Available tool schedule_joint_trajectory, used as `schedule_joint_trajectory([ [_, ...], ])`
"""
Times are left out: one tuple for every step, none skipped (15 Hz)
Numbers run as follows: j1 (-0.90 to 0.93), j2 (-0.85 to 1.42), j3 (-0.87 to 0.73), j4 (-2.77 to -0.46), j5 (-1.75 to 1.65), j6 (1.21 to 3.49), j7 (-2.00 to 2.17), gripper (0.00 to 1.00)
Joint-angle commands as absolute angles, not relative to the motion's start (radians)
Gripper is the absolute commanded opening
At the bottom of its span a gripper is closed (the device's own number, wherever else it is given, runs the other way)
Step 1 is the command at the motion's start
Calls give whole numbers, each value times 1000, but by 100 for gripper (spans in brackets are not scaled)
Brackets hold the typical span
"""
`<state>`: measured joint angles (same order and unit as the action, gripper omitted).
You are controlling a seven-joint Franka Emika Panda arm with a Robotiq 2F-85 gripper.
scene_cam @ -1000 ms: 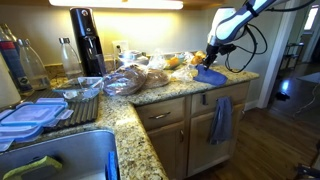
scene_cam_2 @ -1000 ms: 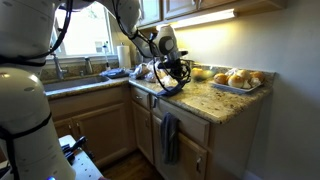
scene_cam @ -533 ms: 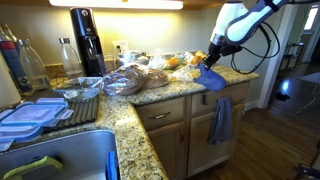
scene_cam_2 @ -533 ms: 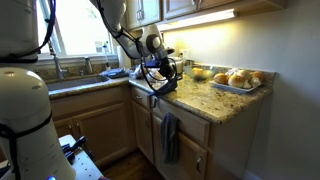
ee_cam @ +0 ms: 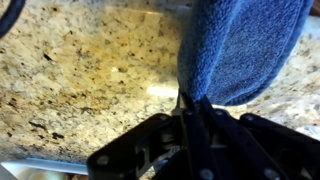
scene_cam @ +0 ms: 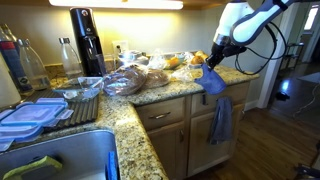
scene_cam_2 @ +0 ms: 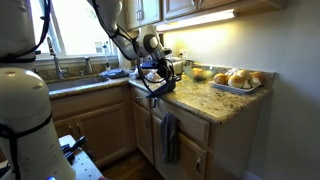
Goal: Hang the cloth on the drawer
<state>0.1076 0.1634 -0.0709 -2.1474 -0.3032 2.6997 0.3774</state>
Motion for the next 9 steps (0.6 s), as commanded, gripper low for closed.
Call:
schedule_joint_trajectory([
  [101, 163, -65, -2147, -301, 2698, 374, 6],
  [111, 135, -62, -2175, -313, 2705, 390, 6],
  [117, 115, -57, -2200, -318, 2719, 396, 6],
  [132, 88, -57, -2237, -353, 2744, 431, 6],
  [141, 67, -48, -2267, -366, 2764, 440, 6],
  [152, 45, -41, -2297, -383, 2785, 452, 6],
  [160, 23, -32, -2328, -400, 2809, 470, 6],
  [174, -1, -28, -2361, -414, 2829, 489, 6],
  [182, -22, -20, -2391, -429, 2848, 508, 6],
])
